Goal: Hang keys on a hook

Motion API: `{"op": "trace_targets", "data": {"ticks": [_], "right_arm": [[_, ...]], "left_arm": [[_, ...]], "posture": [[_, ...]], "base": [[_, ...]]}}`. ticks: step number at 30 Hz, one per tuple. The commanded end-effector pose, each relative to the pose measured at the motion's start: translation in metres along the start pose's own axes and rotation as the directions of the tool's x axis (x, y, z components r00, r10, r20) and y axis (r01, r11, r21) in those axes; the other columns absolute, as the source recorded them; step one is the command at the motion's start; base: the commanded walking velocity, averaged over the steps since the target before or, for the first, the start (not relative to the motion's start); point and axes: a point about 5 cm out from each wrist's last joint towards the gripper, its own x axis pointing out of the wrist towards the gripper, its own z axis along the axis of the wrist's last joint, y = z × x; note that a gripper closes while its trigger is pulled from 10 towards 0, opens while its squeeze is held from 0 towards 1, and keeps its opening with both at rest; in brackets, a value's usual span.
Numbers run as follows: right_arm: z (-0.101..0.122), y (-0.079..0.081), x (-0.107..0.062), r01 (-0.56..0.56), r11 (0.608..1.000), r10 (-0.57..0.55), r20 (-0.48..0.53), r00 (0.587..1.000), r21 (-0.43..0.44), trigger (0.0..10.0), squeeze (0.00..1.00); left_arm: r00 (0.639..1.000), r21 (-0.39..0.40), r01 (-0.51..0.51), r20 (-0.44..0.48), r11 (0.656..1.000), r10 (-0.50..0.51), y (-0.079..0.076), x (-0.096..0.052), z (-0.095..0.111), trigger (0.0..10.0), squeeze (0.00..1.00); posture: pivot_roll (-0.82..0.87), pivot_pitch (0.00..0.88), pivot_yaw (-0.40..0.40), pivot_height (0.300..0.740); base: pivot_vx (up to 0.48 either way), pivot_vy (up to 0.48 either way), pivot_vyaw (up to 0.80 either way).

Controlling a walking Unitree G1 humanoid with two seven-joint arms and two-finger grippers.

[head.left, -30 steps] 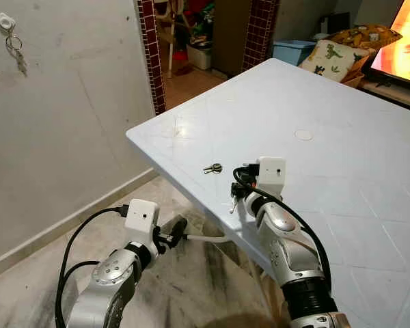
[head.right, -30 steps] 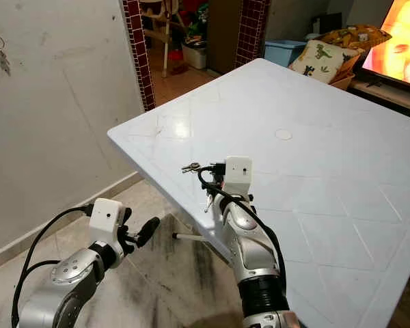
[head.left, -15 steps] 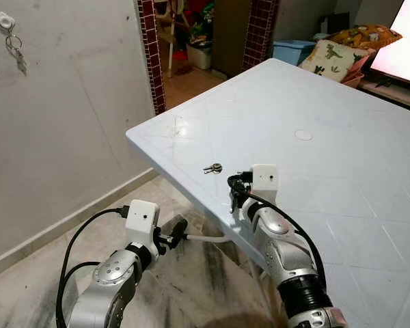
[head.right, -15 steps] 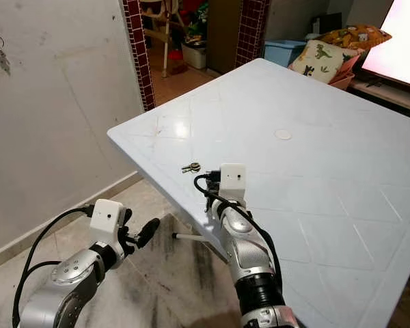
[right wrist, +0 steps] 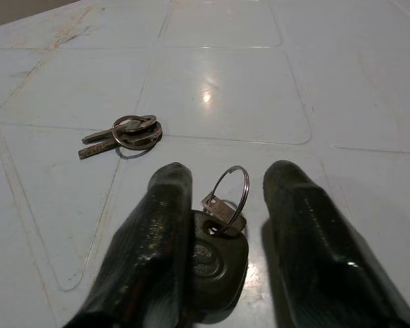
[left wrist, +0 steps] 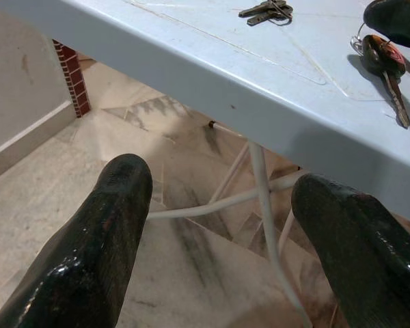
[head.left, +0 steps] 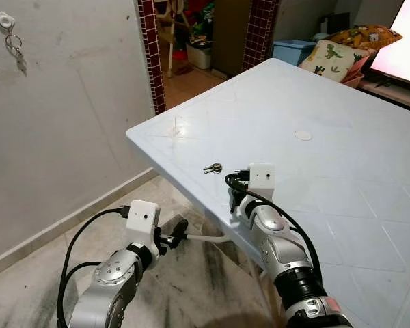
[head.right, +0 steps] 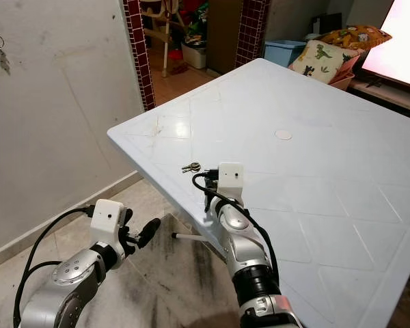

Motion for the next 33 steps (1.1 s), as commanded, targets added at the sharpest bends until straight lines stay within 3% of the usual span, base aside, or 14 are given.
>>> {"op": "trace_targets", "data": {"ticks": [1,33], "right_arm": [[0.0023,0.0,0.0026,0.007,1.0,-0.007,0.007,1.0,0.005,0.0,0.0],[0.0042,-0.0042,0.0024,0.016,1.0,-0.017,0.031,0.999,0.009,0.0,0.0]], "left_arm": [[1.0,-0.004,-0.007,-0.009,1.0,0.006,0.0014,-0.0003,-0.0005,10.0,0.0],[1.0,-0.001,-0.006,-0.01,1.0,0.006,0.0032,0.0009,0.0002,10.0,0.0]], "posture": [[0.07,0.031,-0.024,0.74],[0.06,0.032,-0.02,0.74]], "base": [[0.0,0.0,0.0],[0.0,0.0,0.0]]}}
